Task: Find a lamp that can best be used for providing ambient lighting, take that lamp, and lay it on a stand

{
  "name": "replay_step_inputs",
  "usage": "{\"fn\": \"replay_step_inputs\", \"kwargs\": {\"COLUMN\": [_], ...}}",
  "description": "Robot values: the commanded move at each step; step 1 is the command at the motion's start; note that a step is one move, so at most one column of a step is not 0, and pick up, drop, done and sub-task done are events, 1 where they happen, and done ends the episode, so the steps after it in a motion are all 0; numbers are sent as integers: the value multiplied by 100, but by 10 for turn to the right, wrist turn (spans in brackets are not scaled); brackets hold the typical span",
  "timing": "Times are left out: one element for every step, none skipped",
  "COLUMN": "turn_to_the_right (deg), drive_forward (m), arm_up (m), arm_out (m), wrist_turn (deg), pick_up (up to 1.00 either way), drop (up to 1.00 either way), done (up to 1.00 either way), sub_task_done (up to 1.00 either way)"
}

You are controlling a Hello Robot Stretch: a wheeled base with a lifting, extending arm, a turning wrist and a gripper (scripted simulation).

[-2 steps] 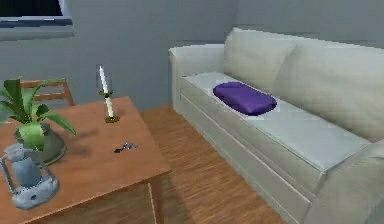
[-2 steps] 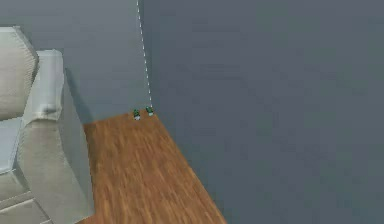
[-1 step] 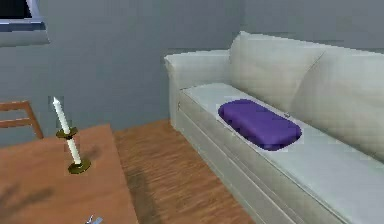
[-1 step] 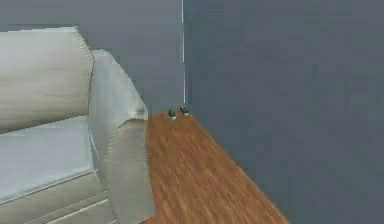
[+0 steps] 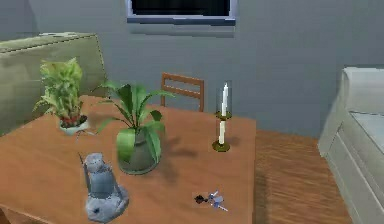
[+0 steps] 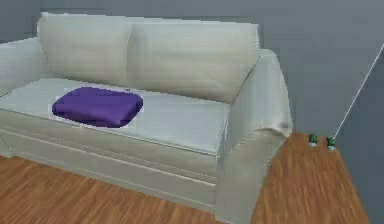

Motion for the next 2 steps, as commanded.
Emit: {"fn": "replay_step_inputs", "kwargs": {"turn_to_the_right": [-450,-300], "drive_forward": [0,0], "arm_up": [0,0], "arm_out": [0,0], "wrist_turn": [0,0], "pick_up": [0,0], "drop": [0,0], "done": [0,0], "sub_task_done": [0,0]}}
